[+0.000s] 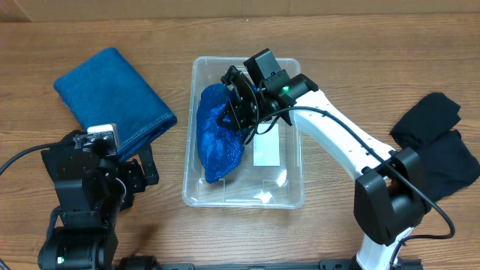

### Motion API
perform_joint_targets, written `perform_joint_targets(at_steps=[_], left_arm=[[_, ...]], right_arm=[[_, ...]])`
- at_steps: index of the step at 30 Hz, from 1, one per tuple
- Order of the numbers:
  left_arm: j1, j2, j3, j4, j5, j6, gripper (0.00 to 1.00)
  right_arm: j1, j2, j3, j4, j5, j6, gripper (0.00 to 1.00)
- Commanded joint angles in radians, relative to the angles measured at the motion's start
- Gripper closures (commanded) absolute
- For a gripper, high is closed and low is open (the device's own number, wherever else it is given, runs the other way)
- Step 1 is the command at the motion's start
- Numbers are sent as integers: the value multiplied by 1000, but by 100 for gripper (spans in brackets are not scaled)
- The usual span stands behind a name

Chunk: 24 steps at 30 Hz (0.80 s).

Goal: Pack container
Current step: 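Lift the blue cloth and lower it into the bin's left side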

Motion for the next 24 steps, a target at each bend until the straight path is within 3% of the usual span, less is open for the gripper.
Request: perform_joint_targets(at_steps=[1,2,3,4,5,12,18,21,24], left_arm=[[-4,-5,28,4,-10,-6,0],[-4,-5,28,4,-10,-6,0],[-3,-5,28,4,-10,-6,0],[-3,-5,28,4,-10,-6,0],[-4,-5,28,4,-10,-6,0],[-3,-5,28,4,-10,-6,0],[-3,-5,28,4,-10,-6,0],[-3,-5,28,4,-10,-6,0],[-3,-5,28,4,-10,-6,0]], right_arm=[[3,29,14,-12,24,7,61],[3,35,14,-40,67,8,54],[1,36,14,-74,142,37,27],[-5,36,14,-109,246,92,11],[-13,35,14,-134,303,114,2],[-42,-16,39,-240,496,107,0],[-82,-206,300,-400,583,114,0],[-252,-350,338,-443,623,243,0],[-555,-430,336,-583,612,323,0]])
